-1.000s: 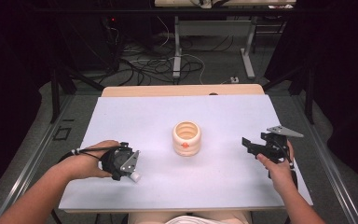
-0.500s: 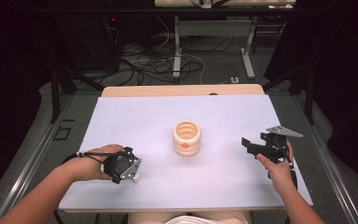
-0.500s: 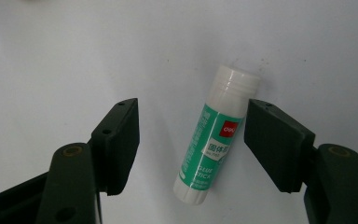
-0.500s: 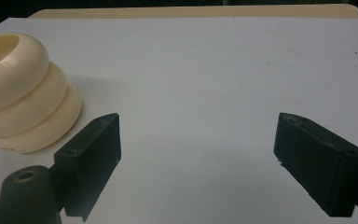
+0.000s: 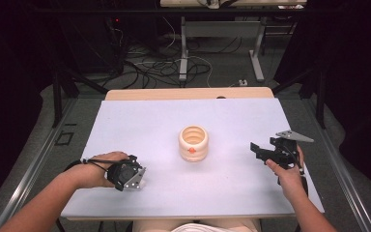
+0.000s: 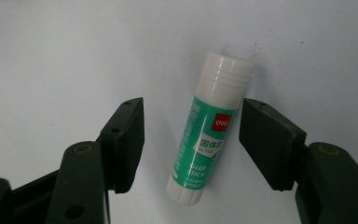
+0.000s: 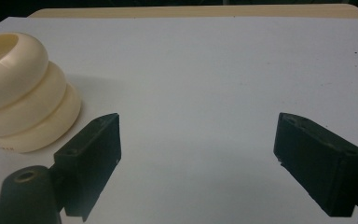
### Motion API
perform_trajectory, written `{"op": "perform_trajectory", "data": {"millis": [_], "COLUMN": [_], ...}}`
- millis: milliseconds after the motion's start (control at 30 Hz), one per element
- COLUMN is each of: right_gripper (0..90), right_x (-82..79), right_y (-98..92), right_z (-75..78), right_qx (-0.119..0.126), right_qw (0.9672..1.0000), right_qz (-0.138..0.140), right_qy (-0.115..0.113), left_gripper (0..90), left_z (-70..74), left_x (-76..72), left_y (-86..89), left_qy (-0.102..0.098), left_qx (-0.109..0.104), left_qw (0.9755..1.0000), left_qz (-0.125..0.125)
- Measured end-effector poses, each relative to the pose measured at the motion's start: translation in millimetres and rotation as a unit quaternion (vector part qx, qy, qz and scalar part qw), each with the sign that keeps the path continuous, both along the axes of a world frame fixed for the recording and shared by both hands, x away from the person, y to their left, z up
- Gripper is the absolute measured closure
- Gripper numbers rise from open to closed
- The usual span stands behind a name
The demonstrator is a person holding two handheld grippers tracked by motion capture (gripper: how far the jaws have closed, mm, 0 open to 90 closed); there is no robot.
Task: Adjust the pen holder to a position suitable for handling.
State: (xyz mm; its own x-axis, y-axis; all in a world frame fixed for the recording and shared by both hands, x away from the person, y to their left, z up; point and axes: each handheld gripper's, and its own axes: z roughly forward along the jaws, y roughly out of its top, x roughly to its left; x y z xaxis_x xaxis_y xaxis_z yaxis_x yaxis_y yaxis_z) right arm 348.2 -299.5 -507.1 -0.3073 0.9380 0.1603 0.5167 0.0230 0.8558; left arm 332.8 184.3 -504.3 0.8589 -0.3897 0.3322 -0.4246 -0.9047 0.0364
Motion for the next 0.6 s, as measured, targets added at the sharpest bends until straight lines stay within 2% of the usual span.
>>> {"op": "perform_trajectory", "data": {"millis": [167,333,367,433,600], "right_gripper": [14.5,14.5,14.5,14.5,14.6], "right_x": [0.0,0.9,0.5,0.3,0.7], "right_y": [1.4,1.7,2.2,2.3,1.7], "right_z": [-0.8,-1.8,-1.8,-1.9,-2.1], "right_qx": [0.002,-0.002,0.000,0.003,-0.001], "right_qw": [1.0000,1.0000,1.0000,1.0000,1.0000], "right_qz": [-0.002,0.000,0.000,0.002,0.003], "right_qy": [0.005,-0.001,0.004,0.008,0.006], "left_gripper": [42.8,44.4,45.9,47.0,51.3], "left_z": [-5.3,-10.9,-12.5,-14.7,-18.4], "left_x": [0.9,2.3,2.5,2.7,2.8], "left_y": [1.7,1.0,0.6,-0.2,-1.5], "left_qy": [0.004,-0.001,0.003,-0.001,-0.004], "left_qx": [0.005,0.015,0.015,0.020,0.025], "left_qw": [1.0000,0.9998,0.9997,0.9995,0.9988], "left_qz": [0.002,-0.013,-0.018,-0.025,-0.042]}}
